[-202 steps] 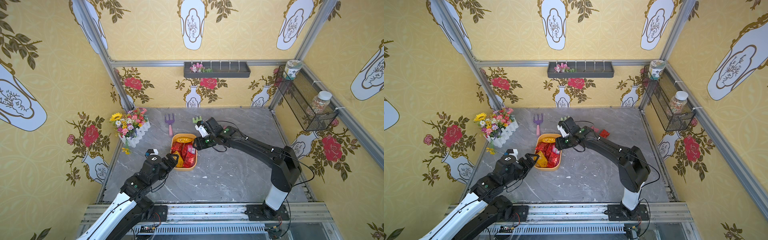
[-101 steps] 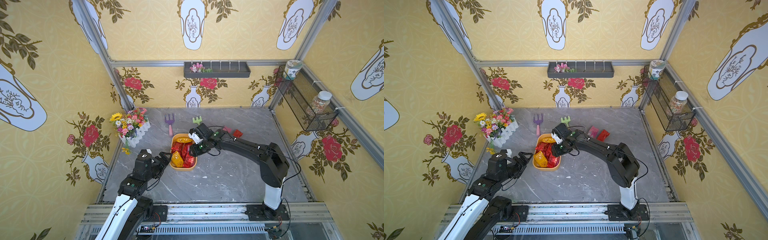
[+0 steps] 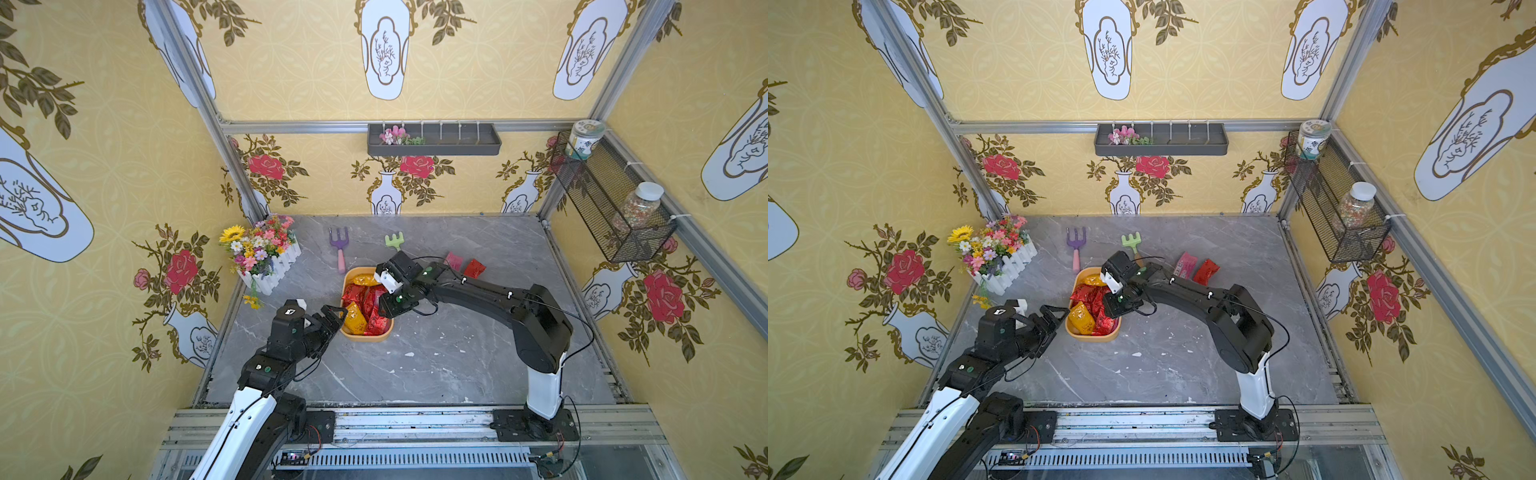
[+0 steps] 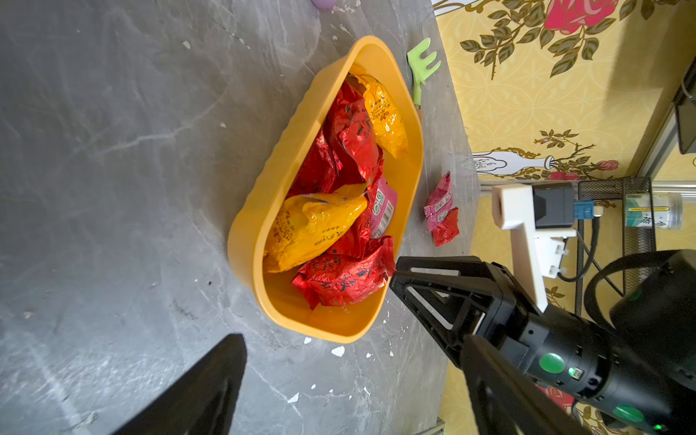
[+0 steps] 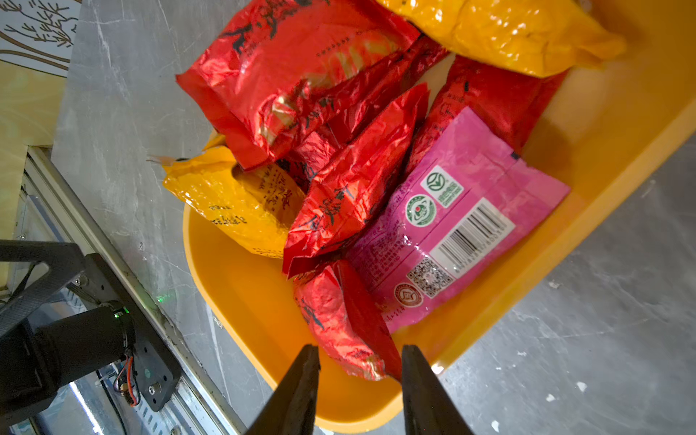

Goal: Take the tea bags out of the storage box
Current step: Pick up the tea bag from the storage box.

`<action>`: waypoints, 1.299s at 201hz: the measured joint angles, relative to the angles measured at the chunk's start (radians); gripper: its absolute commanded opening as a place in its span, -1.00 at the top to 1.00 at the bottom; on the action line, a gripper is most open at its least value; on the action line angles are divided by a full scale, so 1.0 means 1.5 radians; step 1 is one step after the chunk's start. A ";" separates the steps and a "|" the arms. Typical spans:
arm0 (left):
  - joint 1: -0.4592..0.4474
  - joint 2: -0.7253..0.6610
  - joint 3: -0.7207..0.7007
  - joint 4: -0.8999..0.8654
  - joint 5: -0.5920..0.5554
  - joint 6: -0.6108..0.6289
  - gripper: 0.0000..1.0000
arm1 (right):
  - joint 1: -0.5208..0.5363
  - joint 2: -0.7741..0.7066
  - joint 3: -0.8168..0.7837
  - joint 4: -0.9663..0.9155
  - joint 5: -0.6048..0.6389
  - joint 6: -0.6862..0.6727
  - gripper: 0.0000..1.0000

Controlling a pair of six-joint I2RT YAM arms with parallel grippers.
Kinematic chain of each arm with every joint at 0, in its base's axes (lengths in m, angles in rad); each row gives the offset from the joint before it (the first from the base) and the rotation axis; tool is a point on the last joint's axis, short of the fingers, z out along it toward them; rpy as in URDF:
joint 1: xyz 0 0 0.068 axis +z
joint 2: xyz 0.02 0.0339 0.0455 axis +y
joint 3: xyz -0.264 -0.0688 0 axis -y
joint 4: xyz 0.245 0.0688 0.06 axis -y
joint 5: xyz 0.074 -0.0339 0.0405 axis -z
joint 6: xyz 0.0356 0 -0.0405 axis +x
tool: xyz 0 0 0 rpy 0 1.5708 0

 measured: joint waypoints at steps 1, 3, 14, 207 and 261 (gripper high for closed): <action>0.000 0.000 0.000 0.000 0.000 0.000 -0.89 | 0.000 0.000 0.000 0.000 0.000 0.000 0.14; 0.000 0.000 0.000 0.000 0.001 0.000 -0.89 | 0.001 0.000 0.000 0.000 0.000 0.000 0.12; 0.000 0.001 0.000 0.002 0.003 0.000 -0.89 | 0.002 0.001 0.000 0.000 0.001 0.000 0.02; 0.000 -0.020 -0.012 0.004 0.016 -0.005 -0.89 | 0.004 0.047 0.060 -0.036 -0.008 -0.048 0.84; 0.000 -0.017 0.018 0.004 0.017 -0.010 -0.89 | 0.004 0.010 0.089 -0.048 -0.027 -0.050 1.00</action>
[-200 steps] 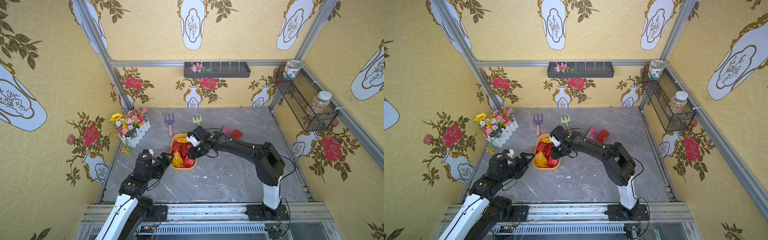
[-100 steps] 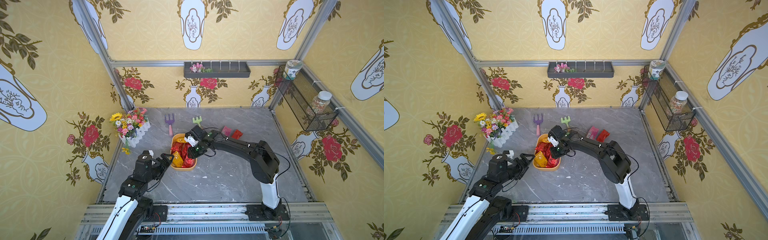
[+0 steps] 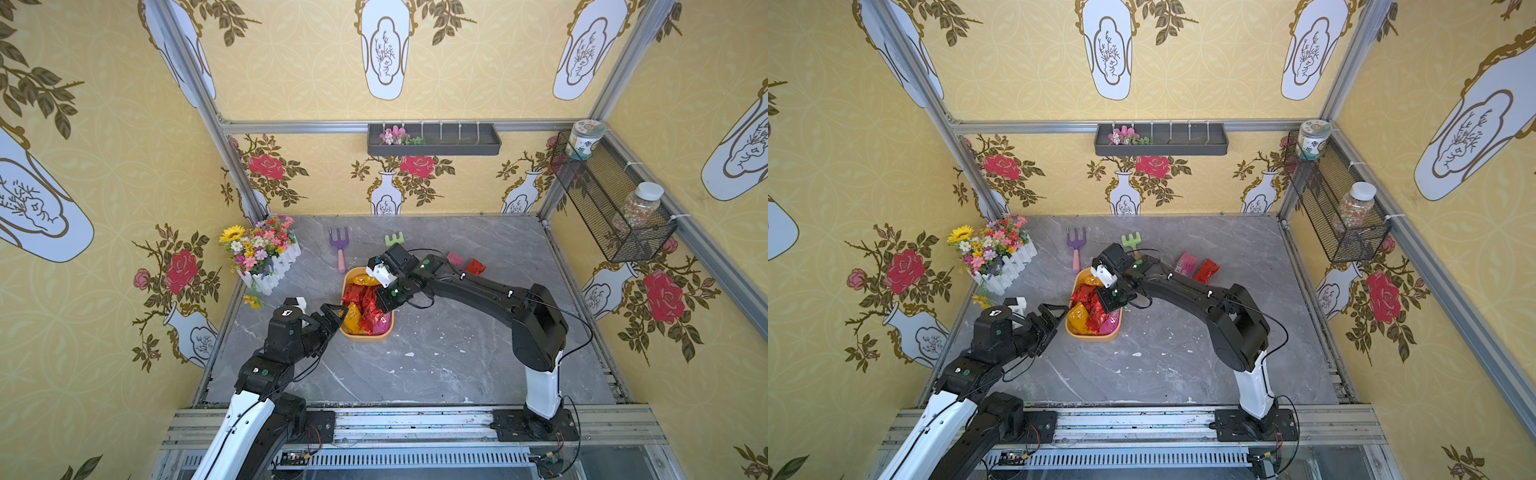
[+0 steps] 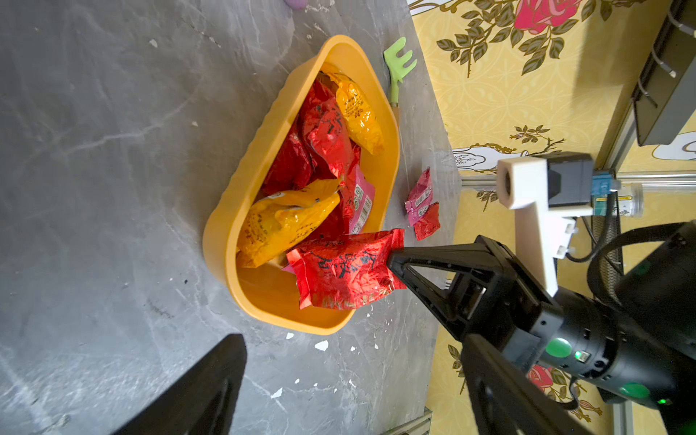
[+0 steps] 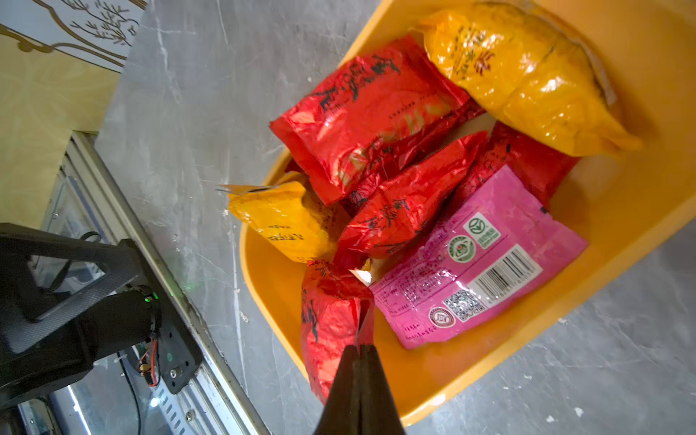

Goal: Take the tea bags out of the storage box
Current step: Pick up the tea bag from the storage box, then place the tea bag at the center of the board.

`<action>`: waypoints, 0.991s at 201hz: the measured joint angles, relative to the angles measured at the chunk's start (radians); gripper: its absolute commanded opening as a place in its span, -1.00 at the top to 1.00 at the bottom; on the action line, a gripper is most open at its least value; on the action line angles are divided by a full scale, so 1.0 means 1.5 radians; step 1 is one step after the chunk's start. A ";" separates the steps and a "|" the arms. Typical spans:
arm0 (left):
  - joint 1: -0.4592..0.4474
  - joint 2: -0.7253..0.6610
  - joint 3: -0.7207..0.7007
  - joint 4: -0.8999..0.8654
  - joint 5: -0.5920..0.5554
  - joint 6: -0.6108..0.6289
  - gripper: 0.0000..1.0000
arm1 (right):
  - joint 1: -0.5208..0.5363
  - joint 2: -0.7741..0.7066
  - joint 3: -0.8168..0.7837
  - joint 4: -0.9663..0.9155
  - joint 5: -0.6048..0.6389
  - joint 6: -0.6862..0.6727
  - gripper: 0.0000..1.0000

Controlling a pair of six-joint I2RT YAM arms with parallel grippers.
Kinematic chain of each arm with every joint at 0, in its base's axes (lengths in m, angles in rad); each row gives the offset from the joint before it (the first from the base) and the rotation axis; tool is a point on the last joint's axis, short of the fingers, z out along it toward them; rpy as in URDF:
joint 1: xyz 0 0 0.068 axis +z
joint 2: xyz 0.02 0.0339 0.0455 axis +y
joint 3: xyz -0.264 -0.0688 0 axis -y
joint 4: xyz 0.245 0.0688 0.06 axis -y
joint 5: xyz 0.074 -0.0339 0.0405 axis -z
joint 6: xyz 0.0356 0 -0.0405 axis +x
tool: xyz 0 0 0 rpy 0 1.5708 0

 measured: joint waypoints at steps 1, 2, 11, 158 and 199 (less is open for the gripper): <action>0.000 0.001 0.001 0.000 0.001 0.000 -0.89 | 0.000 -0.001 0.001 -0.001 -0.001 0.000 1.00; 0.000 0.001 0.002 0.000 0.001 0.000 -0.89 | 0.000 -0.002 0.001 -0.002 -0.001 0.000 1.00; 0.000 0.005 0.010 0.000 0.001 0.000 -0.89 | 0.000 -0.012 0.003 -0.010 -0.004 -0.002 1.00; -0.183 0.173 0.071 0.147 0.001 -0.041 -0.80 | -0.499 -0.347 -0.381 0.169 -0.115 0.183 1.00; -0.200 0.179 0.052 0.180 -0.017 -0.055 -0.81 | -0.649 -0.324 -0.441 0.278 -0.151 0.282 1.00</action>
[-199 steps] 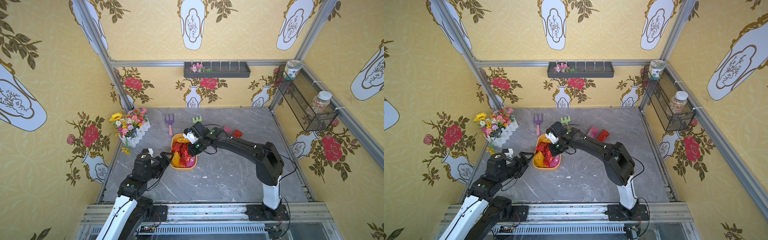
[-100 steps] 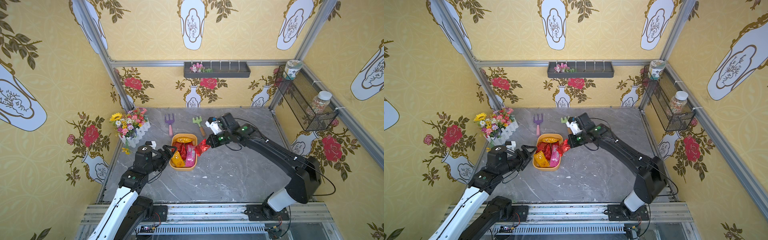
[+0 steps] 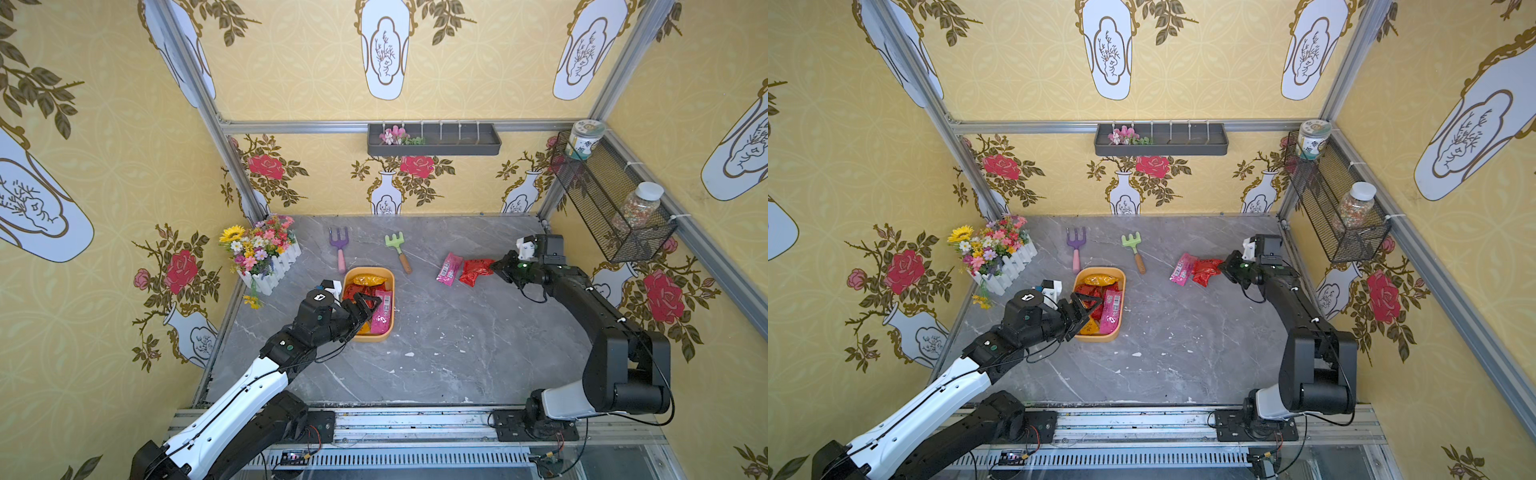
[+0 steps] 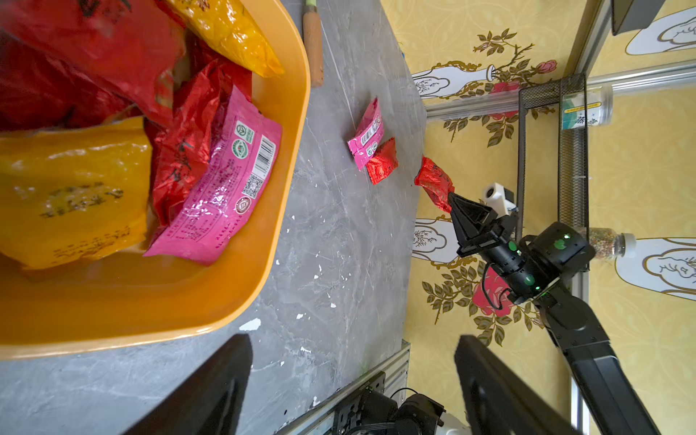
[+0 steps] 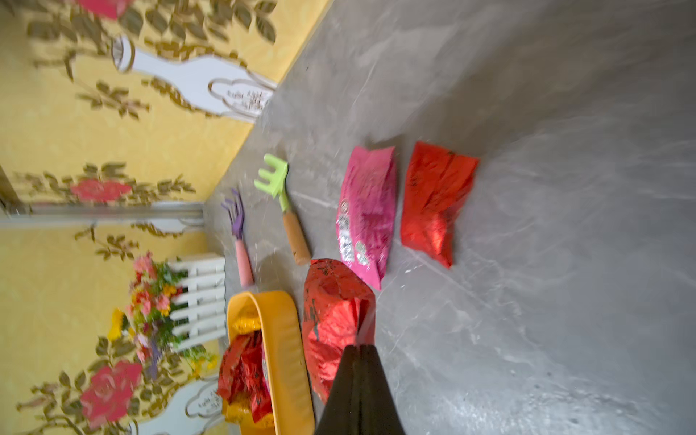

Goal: Take the tea bags out of the storage box
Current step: Place the tea bag at the center of the board.

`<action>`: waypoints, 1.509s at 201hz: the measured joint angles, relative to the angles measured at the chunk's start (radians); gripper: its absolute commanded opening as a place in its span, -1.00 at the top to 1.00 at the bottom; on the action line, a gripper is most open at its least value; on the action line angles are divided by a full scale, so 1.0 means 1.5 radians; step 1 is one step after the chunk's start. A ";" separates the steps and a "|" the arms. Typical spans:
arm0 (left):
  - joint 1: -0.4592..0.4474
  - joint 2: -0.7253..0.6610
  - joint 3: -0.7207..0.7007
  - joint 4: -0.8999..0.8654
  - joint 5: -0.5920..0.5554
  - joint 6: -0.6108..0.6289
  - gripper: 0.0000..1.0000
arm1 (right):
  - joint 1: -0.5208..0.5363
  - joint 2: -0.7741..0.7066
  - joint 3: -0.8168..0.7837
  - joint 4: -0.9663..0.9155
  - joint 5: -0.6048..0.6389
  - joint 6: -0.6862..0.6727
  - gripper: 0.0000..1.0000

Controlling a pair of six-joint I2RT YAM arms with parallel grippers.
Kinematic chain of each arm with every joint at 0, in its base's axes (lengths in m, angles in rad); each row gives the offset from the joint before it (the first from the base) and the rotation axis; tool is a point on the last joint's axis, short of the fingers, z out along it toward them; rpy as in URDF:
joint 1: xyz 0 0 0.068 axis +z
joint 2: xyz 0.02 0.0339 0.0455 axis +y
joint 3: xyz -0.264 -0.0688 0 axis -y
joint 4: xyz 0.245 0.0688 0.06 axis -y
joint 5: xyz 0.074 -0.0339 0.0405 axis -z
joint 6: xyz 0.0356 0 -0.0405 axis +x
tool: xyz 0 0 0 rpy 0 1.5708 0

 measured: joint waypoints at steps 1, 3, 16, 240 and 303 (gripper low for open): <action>0.000 -0.001 -0.001 0.000 0.000 0.000 -0.81 | -0.003 0.000 -0.002 0.004 0.000 0.002 1.00; -0.001 -0.002 -0.002 0.001 0.000 0.000 -0.81 | -0.009 0.001 -0.006 0.010 -0.001 0.007 1.00; -0.001 -0.008 -0.010 0.001 0.000 -0.002 -0.81 | -0.047 0.012 -0.032 0.059 -0.007 0.040 1.00; -0.001 -0.077 0.074 -0.151 -0.142 0.021 -0.86 | -0.139 0.108 -0.101 0.213 0.087 0.107 -0.46; 0.001 -0.022 0.145 -0.254 -0.253 0.071 -0.82 | -0.018 -0.074 -0.099 0.065 0.207 0.011 -0.44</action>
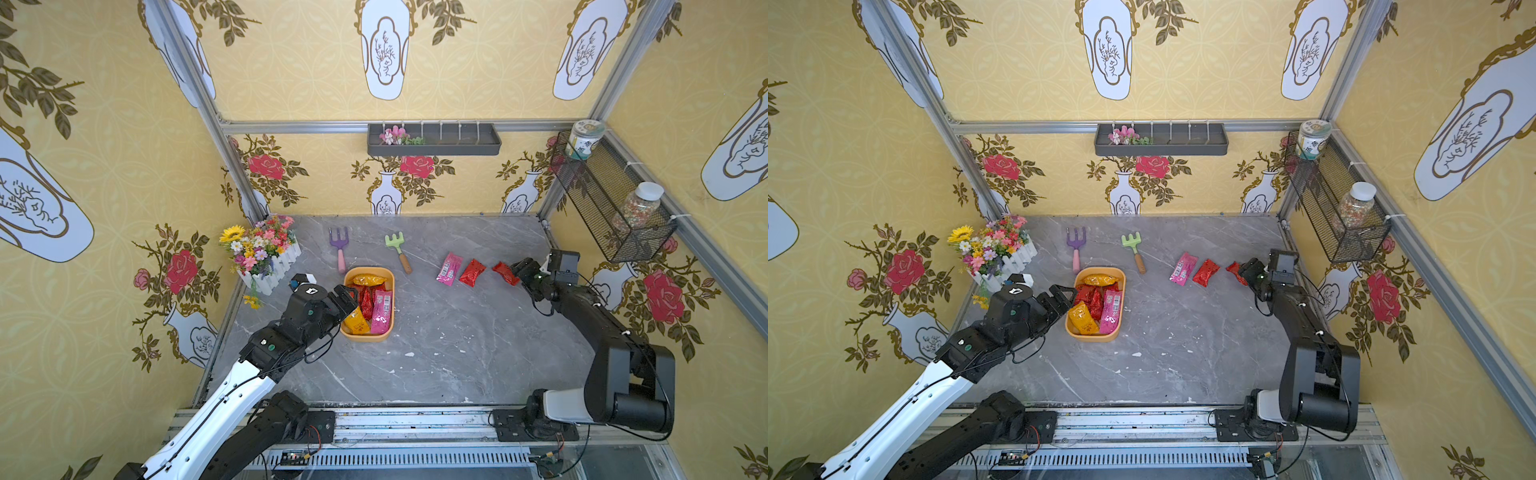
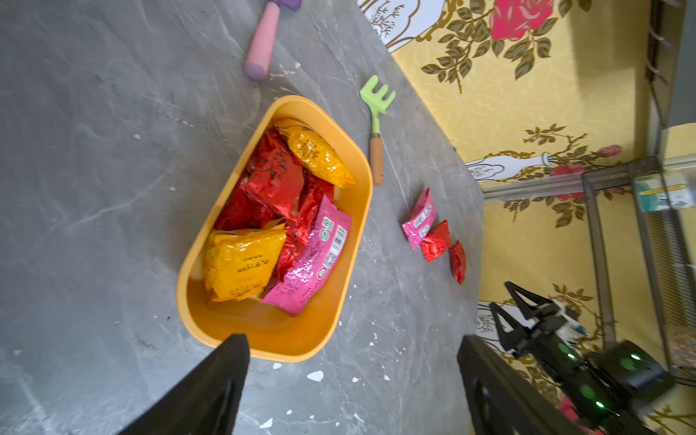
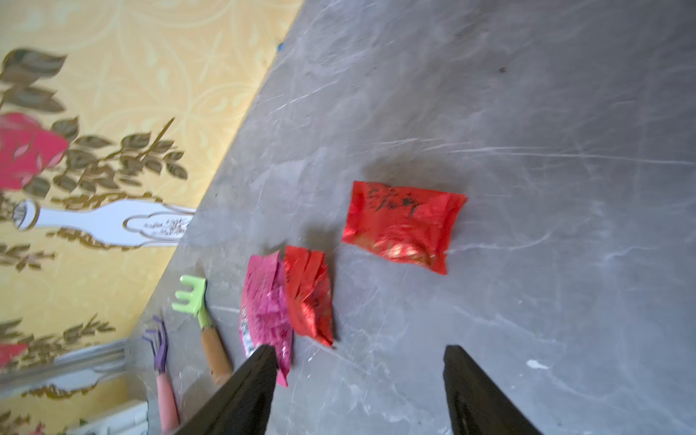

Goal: Take the tea bags out of the storage box
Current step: Pick up the tea bag from the storage box.

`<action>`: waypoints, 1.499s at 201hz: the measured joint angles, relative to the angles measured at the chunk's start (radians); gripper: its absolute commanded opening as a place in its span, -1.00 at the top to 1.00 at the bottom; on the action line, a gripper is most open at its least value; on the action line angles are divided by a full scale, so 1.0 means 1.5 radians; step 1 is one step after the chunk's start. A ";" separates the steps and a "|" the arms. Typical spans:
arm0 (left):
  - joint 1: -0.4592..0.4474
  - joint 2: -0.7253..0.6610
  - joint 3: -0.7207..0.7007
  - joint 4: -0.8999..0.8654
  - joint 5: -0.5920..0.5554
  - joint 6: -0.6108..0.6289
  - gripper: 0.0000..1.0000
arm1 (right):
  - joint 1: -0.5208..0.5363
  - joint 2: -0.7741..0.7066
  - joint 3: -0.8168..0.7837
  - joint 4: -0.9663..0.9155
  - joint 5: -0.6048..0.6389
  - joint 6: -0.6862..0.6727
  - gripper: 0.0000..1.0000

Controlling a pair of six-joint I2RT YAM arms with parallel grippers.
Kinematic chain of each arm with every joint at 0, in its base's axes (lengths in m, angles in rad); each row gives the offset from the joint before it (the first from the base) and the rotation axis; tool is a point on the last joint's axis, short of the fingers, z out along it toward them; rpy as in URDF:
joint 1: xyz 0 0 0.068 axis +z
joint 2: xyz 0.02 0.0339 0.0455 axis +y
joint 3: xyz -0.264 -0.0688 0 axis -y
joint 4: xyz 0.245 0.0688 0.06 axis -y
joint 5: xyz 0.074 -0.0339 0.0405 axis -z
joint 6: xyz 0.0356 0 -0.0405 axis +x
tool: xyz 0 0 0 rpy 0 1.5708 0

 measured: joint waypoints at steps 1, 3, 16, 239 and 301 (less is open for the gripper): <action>0.001 0.001 0.000 0.000 -0.001 0.000 -0.82 | 0.003 -0.002 0.001 -0.002 0.001 -0.002 -0.44; 0.001 0.002 0.000 -0.001 -0.003 0.002 -0.81 | 0.009 -0.005 0.002 -0.004 0.004 -0.005 -0.43; 0.008 0.017 0.000 -0.006 -0.008 0.010 -0.79 | 0.052 -0.019 0.020 -0.021 0.011 -0.019 -0.40; 0.046 0.582 0.303 -0.119 -0.048 0.329 -0.68 | 0.586 -0.087 0.055 -0.159 0.027 -0.116 -0.42; 0.045 0.578 0.307 -0.141 -0.092 0.342 -0.71 | 0.592 -0.104 0.036 -0.161 0.027 -0.111 -0.41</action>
